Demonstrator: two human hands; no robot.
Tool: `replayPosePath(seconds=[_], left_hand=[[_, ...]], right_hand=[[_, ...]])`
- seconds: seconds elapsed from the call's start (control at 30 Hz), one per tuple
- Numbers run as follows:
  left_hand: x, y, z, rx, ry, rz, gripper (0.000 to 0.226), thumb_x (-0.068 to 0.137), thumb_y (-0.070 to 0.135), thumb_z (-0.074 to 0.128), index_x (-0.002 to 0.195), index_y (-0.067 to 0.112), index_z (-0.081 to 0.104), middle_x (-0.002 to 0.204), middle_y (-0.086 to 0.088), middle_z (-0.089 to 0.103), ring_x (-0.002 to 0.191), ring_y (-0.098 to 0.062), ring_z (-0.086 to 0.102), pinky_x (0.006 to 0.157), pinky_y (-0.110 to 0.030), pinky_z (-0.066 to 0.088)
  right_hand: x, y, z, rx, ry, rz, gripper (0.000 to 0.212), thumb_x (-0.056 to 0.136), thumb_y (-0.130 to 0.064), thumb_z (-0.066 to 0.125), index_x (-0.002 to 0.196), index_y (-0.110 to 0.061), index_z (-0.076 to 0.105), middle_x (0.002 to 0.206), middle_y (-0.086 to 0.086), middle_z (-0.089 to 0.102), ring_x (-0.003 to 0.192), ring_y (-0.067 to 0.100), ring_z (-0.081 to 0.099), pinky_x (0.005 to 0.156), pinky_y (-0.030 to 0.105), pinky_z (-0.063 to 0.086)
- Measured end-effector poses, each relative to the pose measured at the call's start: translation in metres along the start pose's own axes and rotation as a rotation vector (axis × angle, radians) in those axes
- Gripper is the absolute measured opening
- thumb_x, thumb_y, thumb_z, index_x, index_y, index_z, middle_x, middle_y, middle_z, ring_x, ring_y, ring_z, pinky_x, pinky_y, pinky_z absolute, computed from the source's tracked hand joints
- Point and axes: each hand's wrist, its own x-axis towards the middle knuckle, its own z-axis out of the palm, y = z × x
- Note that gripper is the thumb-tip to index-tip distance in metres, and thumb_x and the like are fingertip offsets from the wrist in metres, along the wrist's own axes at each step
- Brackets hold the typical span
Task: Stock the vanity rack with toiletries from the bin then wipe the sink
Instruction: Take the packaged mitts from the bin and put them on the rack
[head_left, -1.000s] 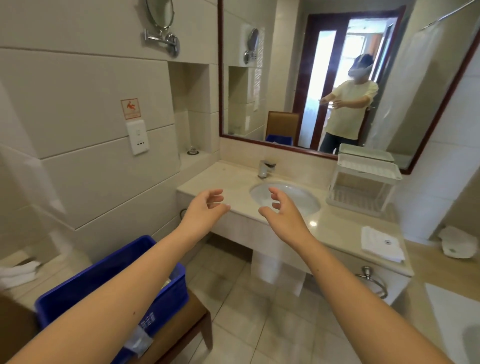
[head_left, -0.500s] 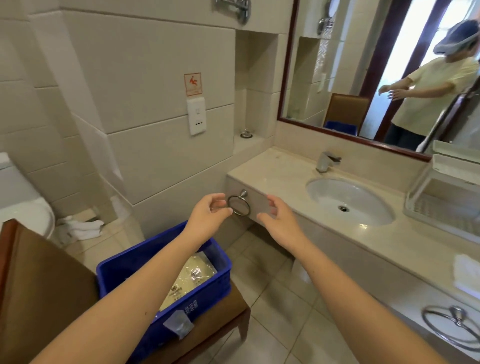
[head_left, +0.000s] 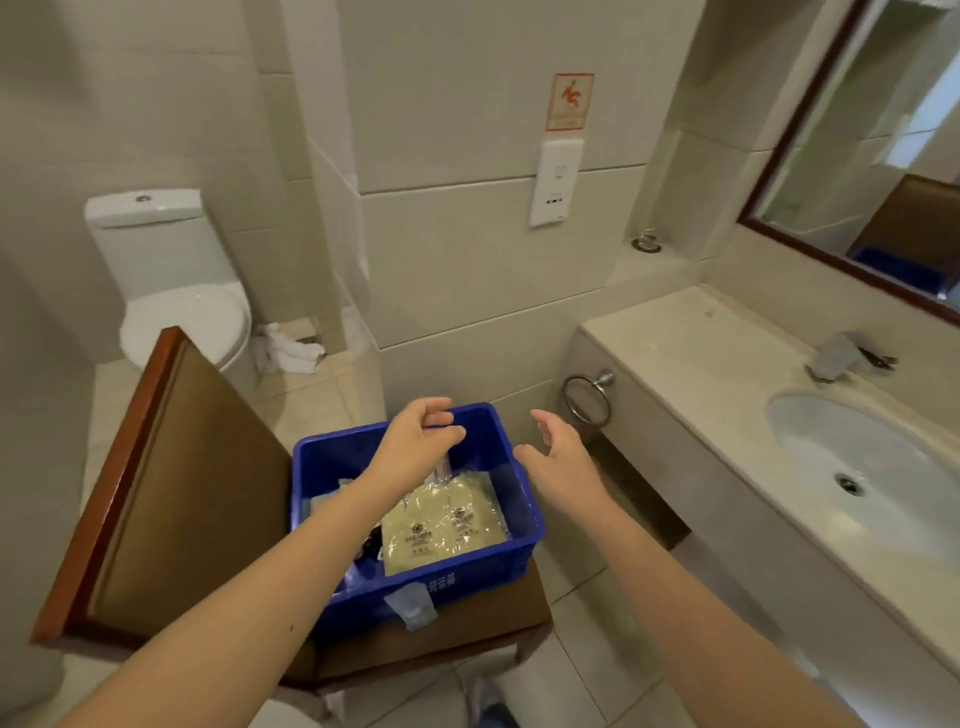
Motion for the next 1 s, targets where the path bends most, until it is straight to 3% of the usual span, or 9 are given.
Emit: replayPosePath(seconds=[0.2, 0.47, 0.53, 0.63, 0.73, 0.87, 1.0], left_hand=[[0.040, -0.037, 0.003, -0.047, 0.117, -0.156, 0.046, 0.089, 0.017, 0.066, 0.132, 0.019, 0.050, 0.120, 0.003, 0.060, 0.099, -0.007, 0.060, 0.070, -0.019, 0.048], [0.087, -0.087, 0.012, -0.092, 0.221, -0.326, 0.048, 0.087, 0.020, 0.069, 0.131, 0.018, 0.049, 0.120, -0.001, 0.059, 0.106, -0.012, 0.059, 0.085, -0.022, 0.047], [0.095, -0.101, 0.012, -0.117, 0.242, -0.380, 0.046, 0.087, 0.016, 0.069, 0.129, 0.017, 0.050, 0.119, -0.003, 0.059, 0.106, -0.013, 0.058, 0.085, -0.021, 0.045], [0.106, -0.124, 0.013, -0.121, 0.261, -0.461, 0.043, 0.087, 0.011, 0.067, 0.127, 0.013, 0.051, 0.116, -0.004, 0.059, 0.103, -0.014, 0.057, 0.088, -0.024, 0.044], [0.119, -0.157, 0.014, -0.126, 0.253, -0.534, 0.043, 0.087, 0.013, 0.068, 0.128, 0.014, 0.051, 0.119, -0.004, 0.059, 0.106, -0.016, 0.057, 0.093, -0.029, 0.046], [0.138, -0.202, 0.018, -0.130, 0.230, -0.634, 0.045, 0.088, 0.015, 0.067, 0.129, 0.017, 0.050, 0.119, -0.001, 0.058, 0.106, -0.015, 0.056, 0.088, -0.026, 0.045], [0.157, -0.249, 0.025, -0.080, 0.182, -0.690, 0.047, 0.088, 0.016, 0.067, 0.131, 0.016, 0.050, 0.117, 0.000, 0.057, 0.109, -0.016, 0.055, 0.091, -0.029, 0.046]], right_hand=[[0.061, 0.012, 0.028, -0.049, -0.199, -0.004, 0.057, 0.092, -0.022, 0.056, 0.146, -0.025, 0.036, 0.151, -0.002, 0.034, 0.131, 0.013, 0.043, 0.105, 0.032, 0.040], [0.140, 0.044, 0.061, -0.101, -0.436, 0.022, 0.057, 0.095, -0.024, 0.055, 0.148, -0.022, 0.033, 0.151, -0.001, 0.035, 0.133, 0.015, 0.041, 0.107, 0.033, 0.039], [0.152, 0.056, 0.070, -0.134, -0.488, 0.040, 0.057, 0.095, -0.024, 0.055, 0.148, -0.021, 0.033, 0.152, 0.000, 0.033, 0.133, 0.016, 0.041, 0.105, 0.032, 0.040], [0.167, 0.075, 0.085, -0.179, -0.555, 0.079, 0.055, 0.094, -0.020, 0.054, 0.146, -0.022, 0.037, 0.149, 0.001, 0.036, 0.119, 0.012, 0.049, 0.090, 0.025, 0.042], [0.181, 0.097, 0.107, -0.195, -0.605, 0.145, 0.057, 0.094, -0.022, 0.055, 0.147, -0.021, 0.036, 0.150, 0.001, 0.034, 0.114, 0.012, 0.050, 0.089, 0.024, 0.042], [0.195, 0.125, 0.139, -0.208, -0.647, 0.256, 0.058, 0.095, -0.024, 0.055, 0.148, -0.022, 0.032, 0.153, 0.002, 0.030, 0.104, 0.007, 0.044, 0.086, 0.022, 0.038], [0.208, 0.156, 0.173, -0.212, -0.636, 0.323, 0.057, 0.094, -0.023, 0.056, 0.147, -0.019, 0.034, 0.152, 0.004, 0.031, 0.127, 0.017, 0.044, 0.092, 0.022, 0.037]])
